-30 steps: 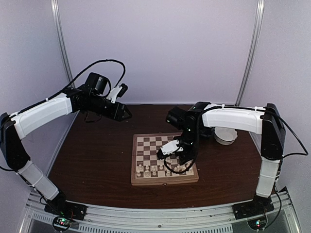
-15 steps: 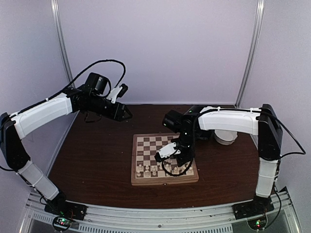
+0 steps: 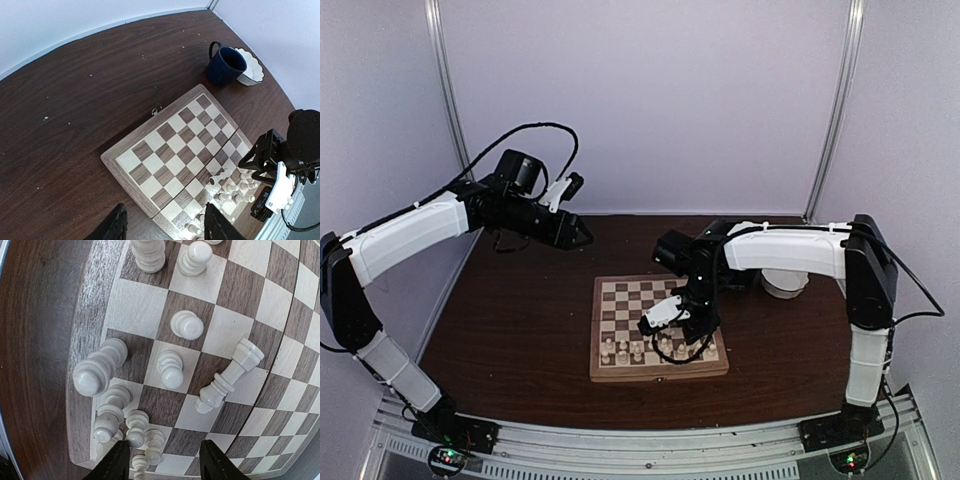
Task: Set up the chess pieces on the board
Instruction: Adjust the rook at f2.
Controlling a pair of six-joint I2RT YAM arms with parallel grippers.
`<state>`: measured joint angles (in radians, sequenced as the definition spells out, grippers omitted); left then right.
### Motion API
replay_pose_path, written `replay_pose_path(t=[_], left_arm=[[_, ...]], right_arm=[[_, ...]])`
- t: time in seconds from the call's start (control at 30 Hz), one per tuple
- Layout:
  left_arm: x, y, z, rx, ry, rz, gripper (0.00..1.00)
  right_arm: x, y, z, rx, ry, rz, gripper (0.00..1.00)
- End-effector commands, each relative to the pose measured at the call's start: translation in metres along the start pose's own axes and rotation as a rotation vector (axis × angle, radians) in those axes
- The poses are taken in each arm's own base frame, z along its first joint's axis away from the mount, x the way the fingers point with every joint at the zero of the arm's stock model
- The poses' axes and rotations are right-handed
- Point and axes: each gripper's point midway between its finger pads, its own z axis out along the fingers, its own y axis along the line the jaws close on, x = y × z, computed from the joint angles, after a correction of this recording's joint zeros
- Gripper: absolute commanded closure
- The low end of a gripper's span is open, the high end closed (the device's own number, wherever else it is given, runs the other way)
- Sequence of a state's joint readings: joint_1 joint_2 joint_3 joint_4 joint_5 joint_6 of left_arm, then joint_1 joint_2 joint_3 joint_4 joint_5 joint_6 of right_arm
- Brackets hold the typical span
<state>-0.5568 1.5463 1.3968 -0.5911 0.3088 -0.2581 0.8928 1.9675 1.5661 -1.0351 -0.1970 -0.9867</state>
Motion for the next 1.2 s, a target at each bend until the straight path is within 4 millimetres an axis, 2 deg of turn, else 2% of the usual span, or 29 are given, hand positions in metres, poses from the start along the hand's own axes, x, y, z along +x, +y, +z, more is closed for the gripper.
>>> replay_pose_path(t=[0.0, 1.17], left_arm=[[-0.0117, -0.0010, -0.0015, 0.022, -0.047, -0.003, 0.48], [-0.0093, -0.0024, 0.0050, 0.058, -0.029, -0.019, 0.47]], right_arm=[[0.0009, -0.0028, 0.0084, 0.017, 0.027, 0.004, 0.50], [-0.0029, -0.0117, 0.0134, 0.047, 0.035, 0.014, 0.53]])
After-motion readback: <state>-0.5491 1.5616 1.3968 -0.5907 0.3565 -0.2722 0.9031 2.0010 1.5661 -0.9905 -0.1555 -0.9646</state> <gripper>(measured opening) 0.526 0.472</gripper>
